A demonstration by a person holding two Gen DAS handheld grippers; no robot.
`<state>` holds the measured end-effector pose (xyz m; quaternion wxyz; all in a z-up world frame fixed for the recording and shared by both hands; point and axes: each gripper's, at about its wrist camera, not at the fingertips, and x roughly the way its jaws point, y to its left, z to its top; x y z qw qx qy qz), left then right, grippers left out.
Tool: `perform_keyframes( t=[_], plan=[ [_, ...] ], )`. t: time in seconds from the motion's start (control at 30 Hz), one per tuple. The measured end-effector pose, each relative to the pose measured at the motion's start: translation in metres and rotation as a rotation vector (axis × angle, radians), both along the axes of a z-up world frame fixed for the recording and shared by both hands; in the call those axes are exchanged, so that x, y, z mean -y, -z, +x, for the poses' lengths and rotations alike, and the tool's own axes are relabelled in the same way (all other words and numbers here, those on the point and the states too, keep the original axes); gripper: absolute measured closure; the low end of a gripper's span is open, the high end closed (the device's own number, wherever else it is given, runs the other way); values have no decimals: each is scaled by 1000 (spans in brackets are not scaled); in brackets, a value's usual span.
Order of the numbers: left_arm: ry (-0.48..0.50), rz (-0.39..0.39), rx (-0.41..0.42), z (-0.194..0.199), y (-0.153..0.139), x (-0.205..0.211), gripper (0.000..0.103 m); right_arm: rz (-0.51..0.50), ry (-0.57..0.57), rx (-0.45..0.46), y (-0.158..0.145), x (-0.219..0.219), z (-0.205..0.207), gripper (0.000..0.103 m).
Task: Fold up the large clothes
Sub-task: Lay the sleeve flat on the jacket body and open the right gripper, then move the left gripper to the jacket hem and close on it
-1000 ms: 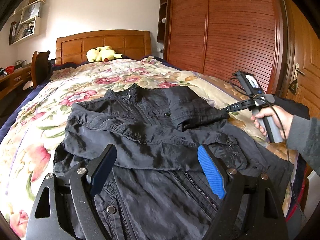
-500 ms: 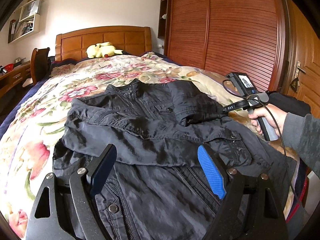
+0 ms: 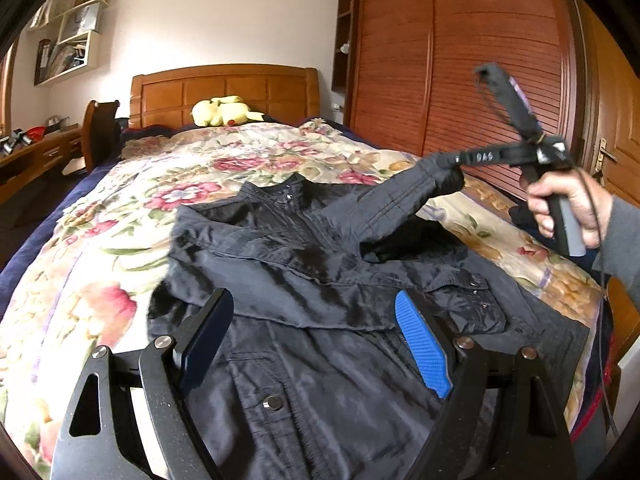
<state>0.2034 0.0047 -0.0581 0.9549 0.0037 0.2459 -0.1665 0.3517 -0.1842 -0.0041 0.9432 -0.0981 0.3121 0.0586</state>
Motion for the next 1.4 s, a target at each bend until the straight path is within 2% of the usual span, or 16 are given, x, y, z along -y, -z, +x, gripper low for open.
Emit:
perform_keyframes(
  t=[0.13,0.3,0.43,0.57,0.77,0.9,1.1,1.17,1.23,1.27,1.4],
  plan=[
    [-32,-6,18,-3,-8,-16,19,-14,-118,44,-16,-56,-21,95],
    [-60,-30,38,-6,-18,-34,19,4,-247,59,-29,-99,-44,97],
    [-78,-42,46,-7,-21,-45,19,63,-303,67,-38,-88,-61,97],
    [-87,-55,45,-5,-21,-51,19,59,-323,84,-43,-68,-79,97],
    [-74,-46,40,-5,-20,-46,19,74,-252,51,-33,-46,-89,97],
    [-53,-18,32,-8,-15,-33,19,61,-197,17,-16,-25,-96,97],
    [-8,14,33,-14,-12,-6,19,42,-138,-46,4,-2,-105,87],
    [12,17,23,-14,-9,3,19,40,-133,-61,8,1,-106,79],
    [34,18,13,-14,-6,11,19,49,-125,-76,15,9,-107,59],
    [43,22,10,-14,-5,15,19,49,-120,-85,20,13,-107,56],
    [77,46,-13,-15,5,32,19,45,-69,-147,53,31,-102,52]
  ],
)
